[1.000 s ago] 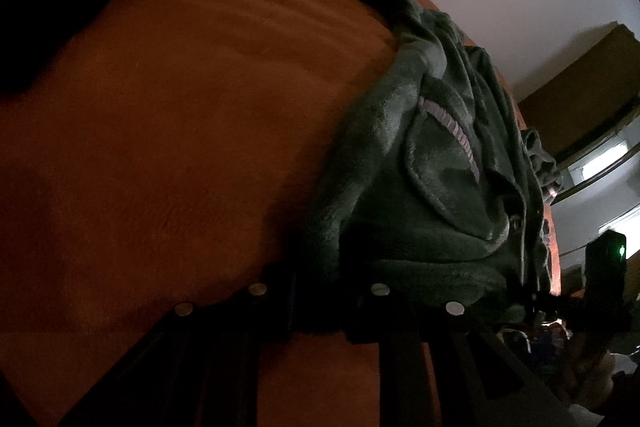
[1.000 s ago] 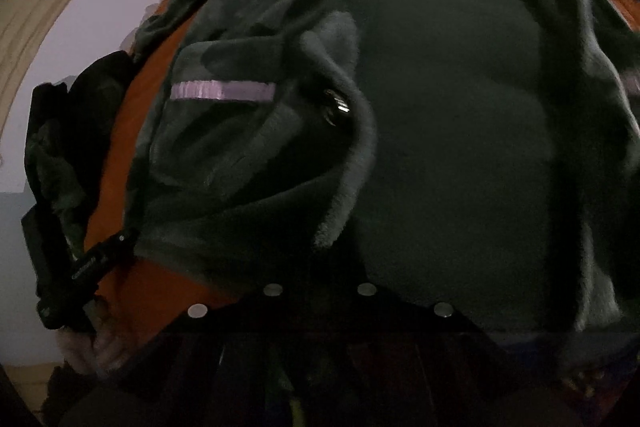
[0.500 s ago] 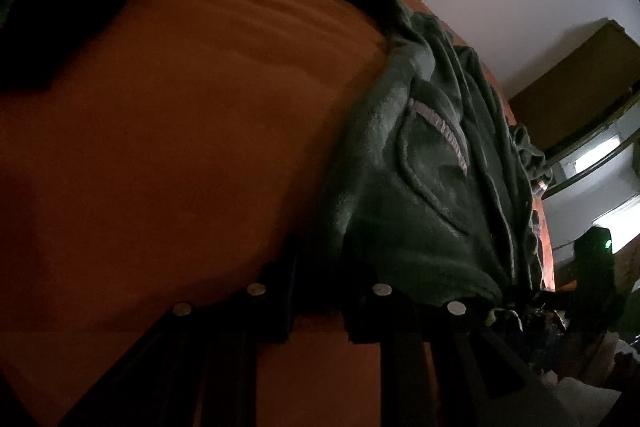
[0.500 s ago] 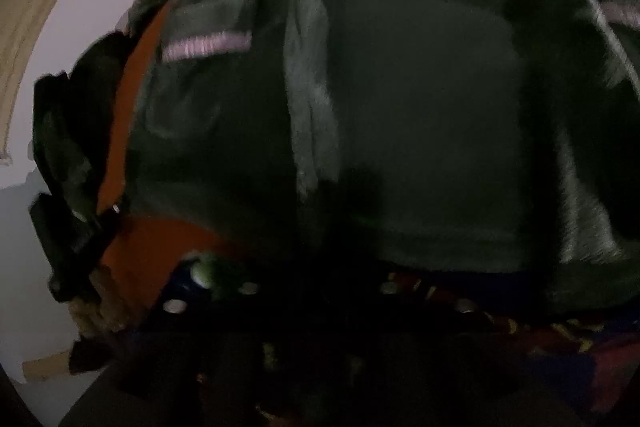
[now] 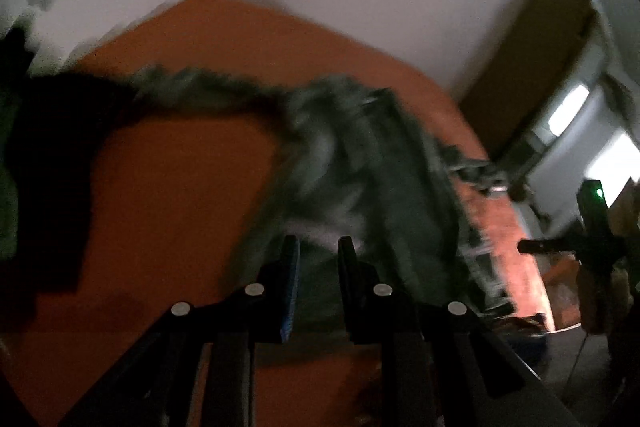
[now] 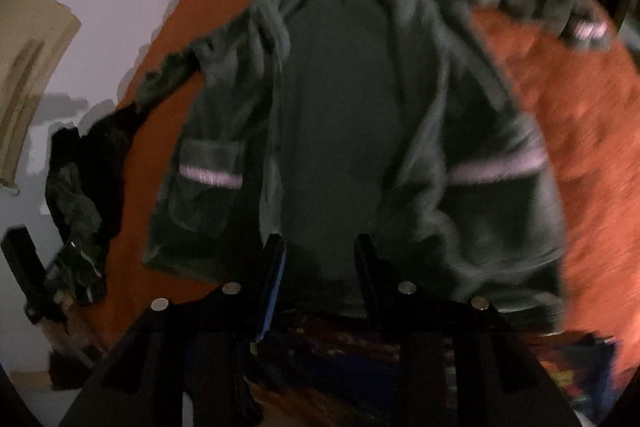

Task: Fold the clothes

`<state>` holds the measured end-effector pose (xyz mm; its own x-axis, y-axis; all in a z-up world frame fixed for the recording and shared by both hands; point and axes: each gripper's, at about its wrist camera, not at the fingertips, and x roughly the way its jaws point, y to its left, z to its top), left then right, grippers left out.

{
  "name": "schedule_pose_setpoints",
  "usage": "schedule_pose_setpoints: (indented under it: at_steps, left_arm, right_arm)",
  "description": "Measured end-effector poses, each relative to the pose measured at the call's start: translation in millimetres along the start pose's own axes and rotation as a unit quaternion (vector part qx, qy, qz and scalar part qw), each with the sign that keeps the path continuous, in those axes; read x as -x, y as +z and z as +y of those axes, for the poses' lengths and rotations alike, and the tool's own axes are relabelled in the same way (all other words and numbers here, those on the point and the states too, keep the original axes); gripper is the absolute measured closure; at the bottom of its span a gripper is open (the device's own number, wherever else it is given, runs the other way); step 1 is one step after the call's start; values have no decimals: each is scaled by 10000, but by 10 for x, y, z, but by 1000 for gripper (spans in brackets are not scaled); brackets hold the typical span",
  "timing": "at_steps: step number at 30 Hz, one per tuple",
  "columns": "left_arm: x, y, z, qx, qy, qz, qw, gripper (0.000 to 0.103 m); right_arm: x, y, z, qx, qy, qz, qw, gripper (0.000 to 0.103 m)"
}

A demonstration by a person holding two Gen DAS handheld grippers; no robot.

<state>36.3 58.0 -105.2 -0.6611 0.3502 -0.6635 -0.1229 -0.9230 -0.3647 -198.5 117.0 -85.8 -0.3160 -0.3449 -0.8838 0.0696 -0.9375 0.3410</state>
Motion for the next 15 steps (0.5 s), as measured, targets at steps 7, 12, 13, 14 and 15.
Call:
schedule_pose_setpoints:
  at_steps: [7, 12, 13, 14, 15]
  left_arm:
    - [-111, 1117, -945, -961, 147, 255, 9949, 44]
    - [-567, 1541, -1170, -1248, 683, 902, 9857, 44]
    - [-696, 1592, -1188, -1392, 848, 994, 9816, 44]
    - [-893, 1656, -1182, -1535, 1034, 1082, 9767, 43]
    - [-1082, 1718, -1175, -1665, 1206, 1166, 9717, 43]
  right_arm:
    - [1166, 563, -266, 89, -582, -186, 9981, 56]
    - [1350, 855, -492, -35, -840, 32, 9965, 56]
    - [1307, 940, -566, -129, -884, 58, 9960, 56]
    - [1235, 1027, -631, -228, -891, 84, 9957, 56]
    - [1150, 1114, -692, -329, -881, 109, 9955, 56]
